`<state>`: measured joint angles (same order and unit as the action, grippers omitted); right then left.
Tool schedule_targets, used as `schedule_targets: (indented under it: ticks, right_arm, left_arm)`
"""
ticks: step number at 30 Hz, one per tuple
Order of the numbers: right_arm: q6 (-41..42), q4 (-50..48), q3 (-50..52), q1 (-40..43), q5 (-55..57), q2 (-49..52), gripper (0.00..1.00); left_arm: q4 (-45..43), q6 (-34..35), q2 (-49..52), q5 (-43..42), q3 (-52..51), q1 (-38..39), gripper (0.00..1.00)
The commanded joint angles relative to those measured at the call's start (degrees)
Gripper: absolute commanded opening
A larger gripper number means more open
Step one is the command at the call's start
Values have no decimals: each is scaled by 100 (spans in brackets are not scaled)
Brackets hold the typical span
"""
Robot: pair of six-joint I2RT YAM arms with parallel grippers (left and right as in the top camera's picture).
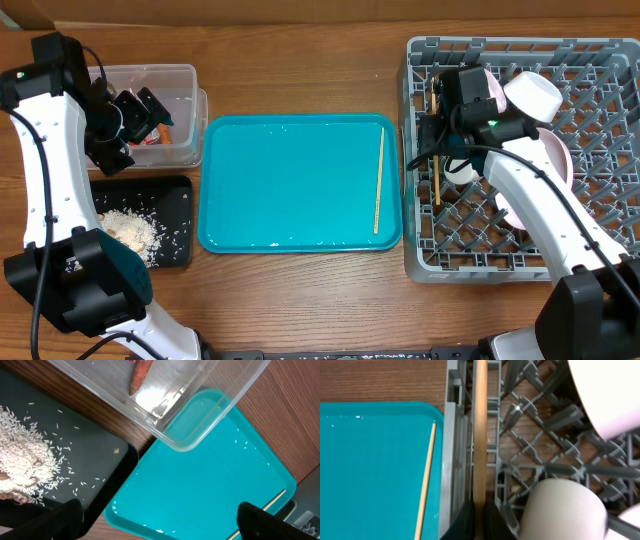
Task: Sort waste into correct bins and load items into the dishwasher
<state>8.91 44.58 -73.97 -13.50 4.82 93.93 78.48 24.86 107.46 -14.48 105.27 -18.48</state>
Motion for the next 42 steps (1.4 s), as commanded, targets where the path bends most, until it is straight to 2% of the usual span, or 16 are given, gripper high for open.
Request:
schedule_targets:
  ticks: [1,5,6,7,8,9,16,20,22,25,32,37,42]
  right_arm:
    - [-39,-282,306,7,-4,61,5]
    - [-39,-278,321,7,-4,61,5]
    - [-39,-271,321,7,-4,61,13]
    - [-39,-269,321,7,-4,61,36]
    - [-39,-273,321,7,-4,61,50]
    - [-37,-275,321,9,-2,61,60]
    - [116,-68,66,0,-94,-7,61]
    - [160,592,-579,-155,-1196,-223,59]
    - [634,632,-612,-339,-1521,-262,59]
    - [1150,616,-514,-597,-1436,-170,53]
    - [1950,199,-35,-1147,-758,382,49]
    - [2273,87,15,-1349,-212,1152,49]
    - [2286,-74,15,-1351,-142,1462,47]
  left_arm:
    - [15,-131,-136,7,107,13,100]
    - [15,-131,-136,9,107,13,100]
    - [15,-131,-136,7,107,13,100]
    - [15,-131,-136,7,107,13,100]
    - [15,-131,-136,9,107,13,100]
    - [15,-131,-136,9,107,13,100]
    - [15,-129,-136,9,107,13,100]
    - [15,-131,-136,9,107,13,100]
    - [15,-129,-136,9,107,13,100]
    - [15,-131,-136,9,107,13,100]
    - [15,-131,-136,9,107,13,100]
    - [15,-131,-136,9,107,13,100]
    - [15,-129,-136,9,107,13,100]
